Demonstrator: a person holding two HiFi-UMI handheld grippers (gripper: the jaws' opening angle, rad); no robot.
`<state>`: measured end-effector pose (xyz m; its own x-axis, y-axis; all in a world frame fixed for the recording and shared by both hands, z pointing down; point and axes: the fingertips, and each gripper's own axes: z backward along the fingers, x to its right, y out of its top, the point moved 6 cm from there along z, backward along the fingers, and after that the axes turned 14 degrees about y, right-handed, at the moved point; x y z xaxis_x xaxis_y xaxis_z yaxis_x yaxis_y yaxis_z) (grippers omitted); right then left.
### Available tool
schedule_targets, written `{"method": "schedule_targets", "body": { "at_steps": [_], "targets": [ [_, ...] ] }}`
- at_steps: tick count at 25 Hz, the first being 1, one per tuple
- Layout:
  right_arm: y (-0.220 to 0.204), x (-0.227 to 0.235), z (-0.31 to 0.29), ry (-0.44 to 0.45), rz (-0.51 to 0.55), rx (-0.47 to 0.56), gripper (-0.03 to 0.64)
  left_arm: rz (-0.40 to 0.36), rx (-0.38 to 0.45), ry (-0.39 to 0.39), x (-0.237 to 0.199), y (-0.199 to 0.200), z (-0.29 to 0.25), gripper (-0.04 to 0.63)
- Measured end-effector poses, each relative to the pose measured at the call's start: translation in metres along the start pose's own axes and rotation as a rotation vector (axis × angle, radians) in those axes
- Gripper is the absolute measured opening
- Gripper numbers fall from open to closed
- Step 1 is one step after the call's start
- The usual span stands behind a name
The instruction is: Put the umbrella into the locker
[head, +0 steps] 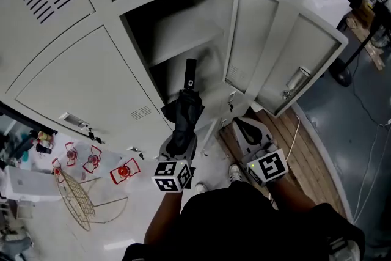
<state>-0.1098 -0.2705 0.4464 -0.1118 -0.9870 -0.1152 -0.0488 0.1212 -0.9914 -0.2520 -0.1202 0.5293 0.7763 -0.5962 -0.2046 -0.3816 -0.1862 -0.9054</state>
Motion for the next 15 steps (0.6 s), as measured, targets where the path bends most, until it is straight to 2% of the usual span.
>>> {"method": "schedule_targets", "body": {
  "at_steps": [8, 15],
  "targets": [
    [0.003, 0.047, -0.022, 0.126, 0.007, 0.034, -0.002, -0.026, -0.013, 0.130, 0.015, 0.013, -0.039, 0.213],
    [-0.009, 0.048, -0.035, 0.262, -0.043, 0.041, -0.002, -0.048, -0.019, 0.194, 0.022, 0.031, -0.079, 0.213]
  ]
}}
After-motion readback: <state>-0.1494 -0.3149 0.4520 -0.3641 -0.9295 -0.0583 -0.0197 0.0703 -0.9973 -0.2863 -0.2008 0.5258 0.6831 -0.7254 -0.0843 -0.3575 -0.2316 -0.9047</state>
